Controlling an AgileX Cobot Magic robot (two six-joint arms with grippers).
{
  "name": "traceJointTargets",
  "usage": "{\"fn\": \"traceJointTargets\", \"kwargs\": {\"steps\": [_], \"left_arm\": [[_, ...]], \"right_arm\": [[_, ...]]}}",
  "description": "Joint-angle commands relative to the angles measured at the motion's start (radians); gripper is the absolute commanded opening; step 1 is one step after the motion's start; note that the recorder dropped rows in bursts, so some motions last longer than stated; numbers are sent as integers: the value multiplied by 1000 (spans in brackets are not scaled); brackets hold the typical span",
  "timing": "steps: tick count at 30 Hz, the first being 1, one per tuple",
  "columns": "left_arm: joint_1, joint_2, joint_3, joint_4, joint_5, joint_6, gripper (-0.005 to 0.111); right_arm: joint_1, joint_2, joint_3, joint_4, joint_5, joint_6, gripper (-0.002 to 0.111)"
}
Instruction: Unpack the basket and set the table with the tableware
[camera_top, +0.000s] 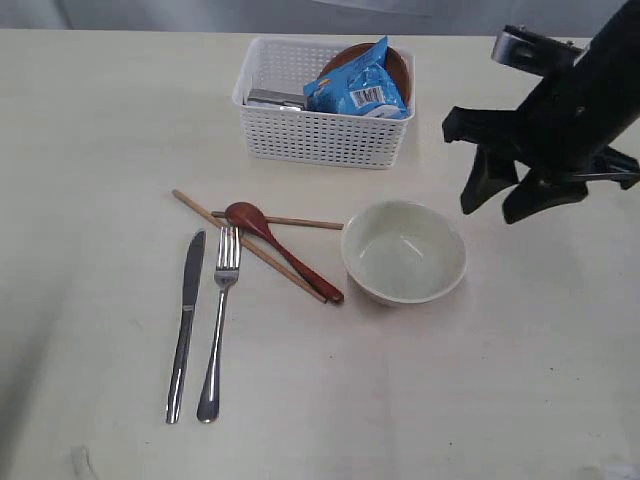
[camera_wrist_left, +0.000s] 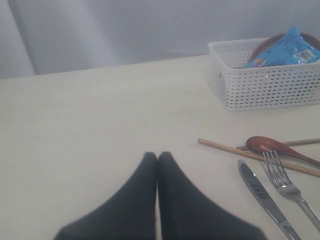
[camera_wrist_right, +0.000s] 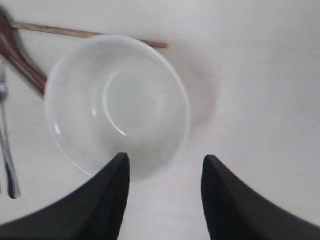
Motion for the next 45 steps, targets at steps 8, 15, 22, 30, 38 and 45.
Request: {"fn": "traceJointTargets", "kwargs": {"steps": [8, 15, 22, 30, 38, 45], "left_arm": [[-6, -4, 2, 4, -11, -4, 0], [-6, -4, 2, 4, -11, -4, 0], [-6, -4, 2, 4, -11, -4, 0], [-6, -4, 2, -4, -11, -4, 0], [-6, -4, 2, -4, -11, -4, 0], [-6, -4, 2, -4, -11, -4, 0]], "right_arm": [[145, 12, -41, -139, -103, 74, 44], [161, 105, -27, -265, 2, 201, 44], [161, 115, 83, -256, -200, 212, 44], [161, 142, 175, -190, -384, 212, 44], [161, 153, 175, -192, -363, 201, 11], [161, 143, 175, -165, -235, 179, 0]]}}
